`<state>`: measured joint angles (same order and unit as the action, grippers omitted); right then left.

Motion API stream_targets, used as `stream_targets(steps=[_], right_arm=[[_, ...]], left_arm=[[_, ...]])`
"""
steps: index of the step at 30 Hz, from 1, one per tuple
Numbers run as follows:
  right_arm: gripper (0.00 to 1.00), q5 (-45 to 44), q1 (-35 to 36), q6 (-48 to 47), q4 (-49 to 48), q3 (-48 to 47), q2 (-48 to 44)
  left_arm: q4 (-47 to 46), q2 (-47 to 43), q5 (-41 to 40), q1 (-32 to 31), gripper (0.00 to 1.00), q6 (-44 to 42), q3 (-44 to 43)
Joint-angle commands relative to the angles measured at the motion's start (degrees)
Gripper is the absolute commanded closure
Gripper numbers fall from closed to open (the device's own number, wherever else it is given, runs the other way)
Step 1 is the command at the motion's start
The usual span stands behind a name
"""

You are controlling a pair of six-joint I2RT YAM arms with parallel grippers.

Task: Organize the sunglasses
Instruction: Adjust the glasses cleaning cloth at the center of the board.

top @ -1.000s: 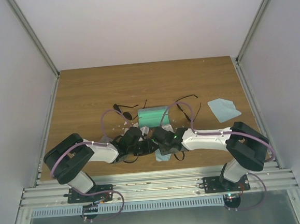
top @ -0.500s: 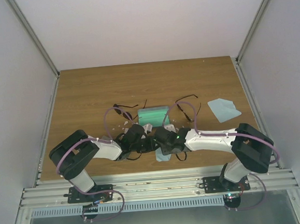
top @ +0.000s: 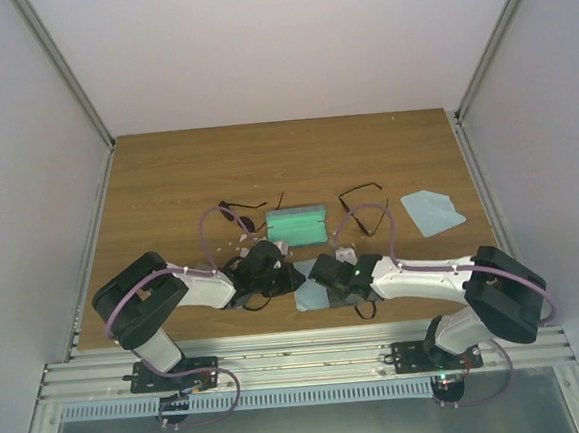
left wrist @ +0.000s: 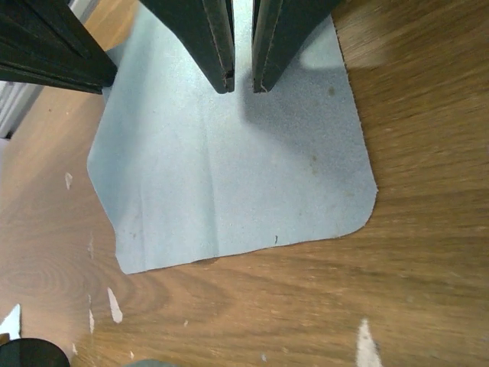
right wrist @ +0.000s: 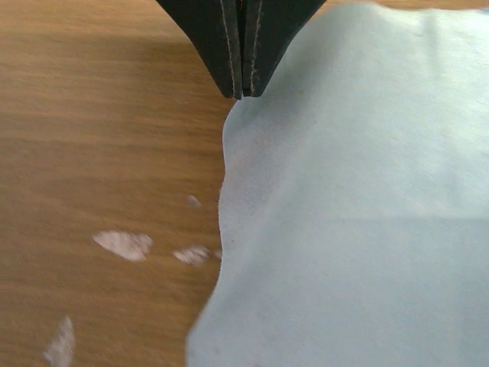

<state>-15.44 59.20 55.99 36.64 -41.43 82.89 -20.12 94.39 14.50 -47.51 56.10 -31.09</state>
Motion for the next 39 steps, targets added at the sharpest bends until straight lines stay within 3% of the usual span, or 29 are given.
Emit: stream_targets(steps=[1, 9, 14, 16, 29, 39], right_arm=[[1.0, -1.42, 0.57, 3.83, 2.27, 2.14, -1.76], [0.99, -0.38, 0.59, 4.11, 3.13, 1.97, -2.49], [0.76, -1.37, 0.52, 4.11, 4.86, 0.82, -5.21], [0.73, -2.22, 0.57, 3.83, 5.34, -0.1, -6.3], [0.79, 2.93, -0.93, -1.68, -5.27, 1.93, -5.75], [0.84, 7.43, -1.54, -2.66, -10.07, 6.19, -4.06]], left_arm=[[8.09, -1.85, -6.03, 0.31, 0.89, -1.22, -1.04], [7.03, -4.16, -2.89, 0.31, 0.85, -3.92, -2.3], [5.46, -6.56, 2.05, 0.23, 0.76, -6.08, -2.54], [5.11, -7.71, 3.46, 0.07, 0.75, -6.19, -1.95], [4.94, -9.61, 7.71, -3.24, 0.85, -3.73, 3.64], [7.96, -9.02, 7.39, -3.89, 0.85, -2.45, 5.16]])
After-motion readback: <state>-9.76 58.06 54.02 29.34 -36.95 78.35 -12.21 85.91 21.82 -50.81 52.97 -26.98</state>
